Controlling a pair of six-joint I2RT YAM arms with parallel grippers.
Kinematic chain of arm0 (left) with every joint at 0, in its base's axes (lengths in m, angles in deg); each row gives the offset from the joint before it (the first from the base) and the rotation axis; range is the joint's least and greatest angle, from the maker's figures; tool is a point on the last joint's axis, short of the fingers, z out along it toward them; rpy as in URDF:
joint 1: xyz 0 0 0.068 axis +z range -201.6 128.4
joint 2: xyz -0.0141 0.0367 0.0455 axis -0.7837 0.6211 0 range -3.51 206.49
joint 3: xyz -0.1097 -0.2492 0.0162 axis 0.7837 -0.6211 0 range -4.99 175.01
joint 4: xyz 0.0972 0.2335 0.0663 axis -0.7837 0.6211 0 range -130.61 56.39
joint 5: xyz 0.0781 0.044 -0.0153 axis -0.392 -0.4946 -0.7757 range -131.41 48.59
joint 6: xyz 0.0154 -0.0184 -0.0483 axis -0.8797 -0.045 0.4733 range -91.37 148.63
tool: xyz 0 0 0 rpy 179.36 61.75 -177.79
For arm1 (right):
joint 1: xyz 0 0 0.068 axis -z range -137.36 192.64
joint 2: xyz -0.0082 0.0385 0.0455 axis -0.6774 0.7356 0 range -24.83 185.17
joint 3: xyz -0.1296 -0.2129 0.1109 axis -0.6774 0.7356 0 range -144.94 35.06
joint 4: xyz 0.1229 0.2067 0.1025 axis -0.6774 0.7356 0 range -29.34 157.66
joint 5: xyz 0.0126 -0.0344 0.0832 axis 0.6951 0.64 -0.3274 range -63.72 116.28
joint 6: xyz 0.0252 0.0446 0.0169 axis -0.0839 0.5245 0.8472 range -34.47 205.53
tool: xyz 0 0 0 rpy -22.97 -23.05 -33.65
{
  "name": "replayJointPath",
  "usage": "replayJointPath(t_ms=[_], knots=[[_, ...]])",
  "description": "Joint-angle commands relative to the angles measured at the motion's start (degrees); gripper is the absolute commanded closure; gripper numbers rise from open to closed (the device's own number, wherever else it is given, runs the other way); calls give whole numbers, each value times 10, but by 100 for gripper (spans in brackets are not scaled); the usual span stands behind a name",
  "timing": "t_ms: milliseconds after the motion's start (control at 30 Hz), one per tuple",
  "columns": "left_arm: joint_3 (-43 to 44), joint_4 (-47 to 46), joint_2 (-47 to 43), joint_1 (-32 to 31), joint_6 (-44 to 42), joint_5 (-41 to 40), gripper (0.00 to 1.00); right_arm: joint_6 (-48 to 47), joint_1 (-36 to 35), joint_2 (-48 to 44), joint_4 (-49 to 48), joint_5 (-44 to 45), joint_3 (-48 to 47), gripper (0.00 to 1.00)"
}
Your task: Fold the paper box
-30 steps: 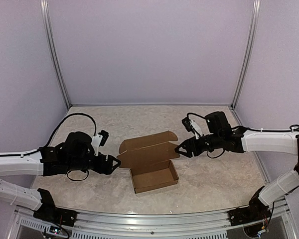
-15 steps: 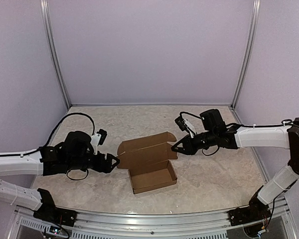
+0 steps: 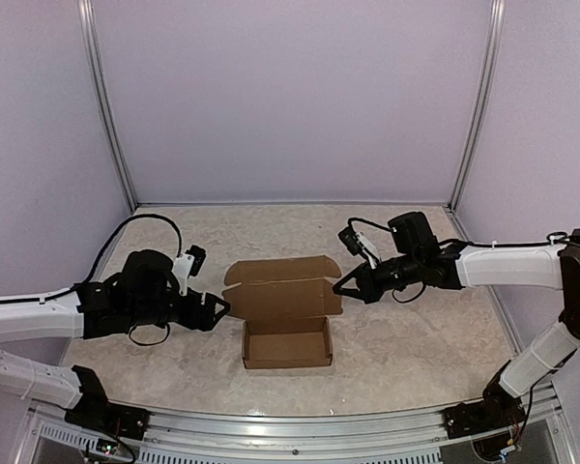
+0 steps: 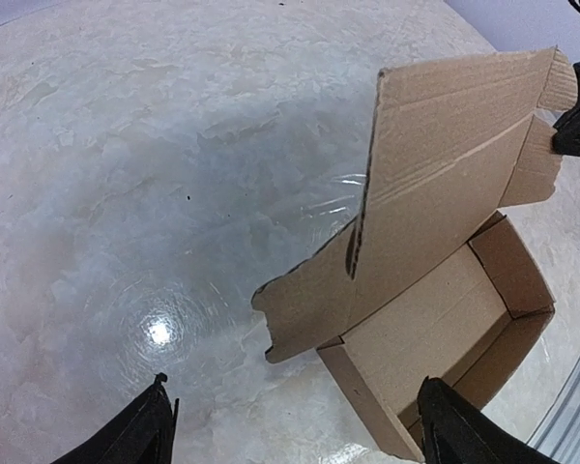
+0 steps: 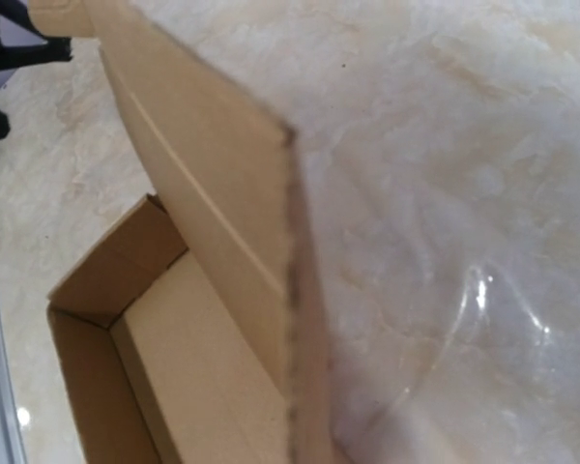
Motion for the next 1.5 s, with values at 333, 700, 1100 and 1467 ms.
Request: replayJointPath(t_ms=[333, 700, 1100, 1467], knots=[[5, -126, 51, 78, -85, 136, 33, -22, 7, -50, 20, -35, 23, 100], [15, -196, 136, 117, -119, 192, 42, -28, 7, -65, 22, -44, 30, 100], [40, -222, 192, 119, -127, 216, 47, -40, 7, -69, 32, -58, 28, 100], [48, -223, 197, 118, -135, 254, 68, -41, 7, -68, 37, -55, 23, 100]])
